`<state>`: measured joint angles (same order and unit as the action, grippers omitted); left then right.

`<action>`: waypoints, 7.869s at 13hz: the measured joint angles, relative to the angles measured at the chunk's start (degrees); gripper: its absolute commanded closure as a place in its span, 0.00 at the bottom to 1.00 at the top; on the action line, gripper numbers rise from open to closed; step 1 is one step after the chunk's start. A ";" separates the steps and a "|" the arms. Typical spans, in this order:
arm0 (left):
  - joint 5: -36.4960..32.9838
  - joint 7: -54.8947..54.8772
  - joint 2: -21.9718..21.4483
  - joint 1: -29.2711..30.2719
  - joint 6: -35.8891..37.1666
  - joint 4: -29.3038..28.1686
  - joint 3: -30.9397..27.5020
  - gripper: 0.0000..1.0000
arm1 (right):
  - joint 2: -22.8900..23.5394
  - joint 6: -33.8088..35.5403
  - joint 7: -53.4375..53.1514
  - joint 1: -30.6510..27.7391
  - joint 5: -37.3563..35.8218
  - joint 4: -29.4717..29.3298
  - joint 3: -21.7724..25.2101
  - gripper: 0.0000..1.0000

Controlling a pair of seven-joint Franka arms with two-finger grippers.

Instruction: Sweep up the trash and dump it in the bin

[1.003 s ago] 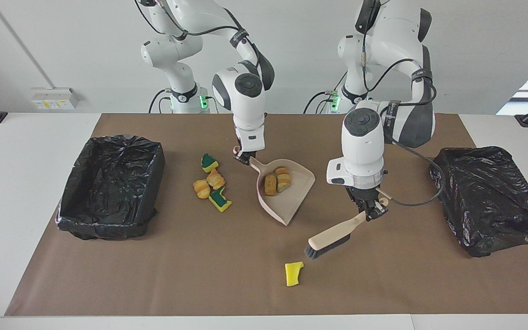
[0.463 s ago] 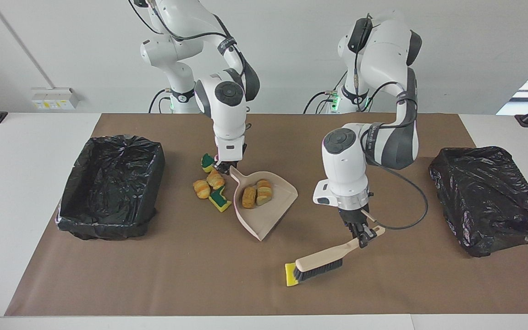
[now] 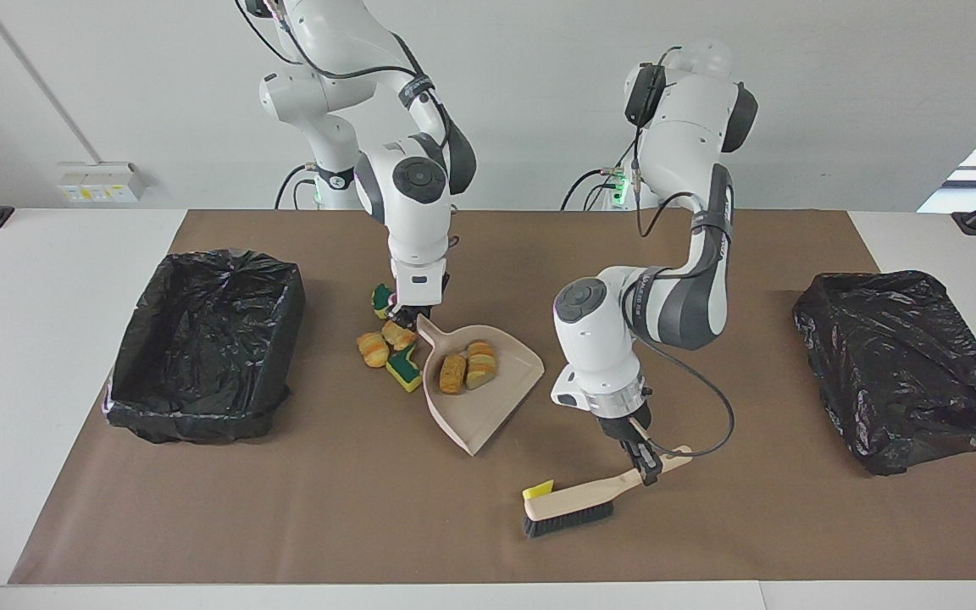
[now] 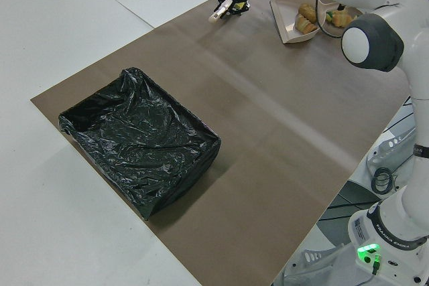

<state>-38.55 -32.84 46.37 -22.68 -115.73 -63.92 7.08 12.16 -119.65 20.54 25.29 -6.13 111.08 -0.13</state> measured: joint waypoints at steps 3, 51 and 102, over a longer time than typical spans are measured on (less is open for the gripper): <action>8.89 2.63 -9.78 -0.45 1.95 -12.18 -0.09 1.00 | 0.00 0.00 0.00 0.08 0.00 -0.01 -0.04 1.00; 25.87 30.50 -31.12 -8.32 9.54 -37.41 -0.30 1.00 | -2.73 8.98 10.76 0.22 2.71 -0.78 -0.61 1.00; 58.57 78.48 -49.75 -29.76 1.59 -68.27 0.82 1.00 | 0.24 -9.60 23.72 -2.97 14.00 2.11 -0.65 0.83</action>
<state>20.03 45.63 -3.37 -52.44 -114.14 -132.19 7.90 12.41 -129.25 44.26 22.32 7.87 113.19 -0.78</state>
